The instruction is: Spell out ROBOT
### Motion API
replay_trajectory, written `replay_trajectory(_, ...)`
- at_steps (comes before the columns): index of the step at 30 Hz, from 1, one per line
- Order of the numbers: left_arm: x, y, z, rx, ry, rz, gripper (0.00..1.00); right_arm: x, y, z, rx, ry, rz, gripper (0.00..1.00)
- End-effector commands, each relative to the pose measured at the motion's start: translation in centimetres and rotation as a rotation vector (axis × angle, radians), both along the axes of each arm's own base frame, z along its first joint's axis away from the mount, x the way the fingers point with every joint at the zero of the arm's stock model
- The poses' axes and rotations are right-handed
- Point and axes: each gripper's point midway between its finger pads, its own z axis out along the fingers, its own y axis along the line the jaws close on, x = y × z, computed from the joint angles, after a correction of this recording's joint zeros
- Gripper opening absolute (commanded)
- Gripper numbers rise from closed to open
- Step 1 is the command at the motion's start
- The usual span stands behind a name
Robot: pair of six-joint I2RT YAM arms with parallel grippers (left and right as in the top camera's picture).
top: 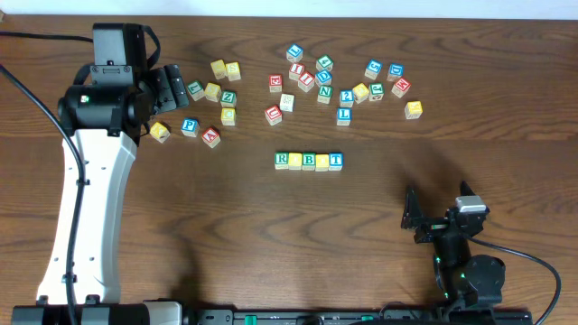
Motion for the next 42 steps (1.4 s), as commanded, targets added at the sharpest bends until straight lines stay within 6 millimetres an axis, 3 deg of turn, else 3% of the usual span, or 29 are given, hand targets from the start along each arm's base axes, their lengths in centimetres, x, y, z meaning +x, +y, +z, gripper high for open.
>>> replay_trajectory(1,-0.9,0.3,0.0,0.014,0.029,0.002,0.96,-0.1,0.3,0.0,-0.005,-0.001,0.015,0.99)
replay_trajectory(8,-3.4,-0.1,3.1,0.000,-0.095,-0.024,0.96,-0.1,0.3,0.0,-0.005,-0.001,0.014,0.99)
replay_trajectory(14,-5.7,-0.2,3.4,-0.001,-0.287,-0.026,0.96,-0.1,0.3,0.0,-0.005,-0.001,0.015,0.99)
replay_trajectory(19,-7.9,-0.3,1.4,-0.007,-0.432,-0.035,0.96,-0.1,0.3,0.0,-0.005,-0.001,0.015,0.99)
replay_trajectory(24,-10.8,-0.7,-2.6,-0.018,-0.600,-0.054,0.97,-0.1,0.3,0.0,-0.005,-0.001,0.015,0.99)
replay_trajectory(28,-12.3,-0.7,-4.5,-0.016,-0.695,-0.056,0.96,-0.1,0.3,0.0,-0.005,-0.001,0.015,0.99)
replay_trajectory(42,-14.4,-0.7,-8.6,0.033,-0.855,-0.081,0.96,-0.1,0.3,0.0,-0.005,-0.001,0.014,0.99)
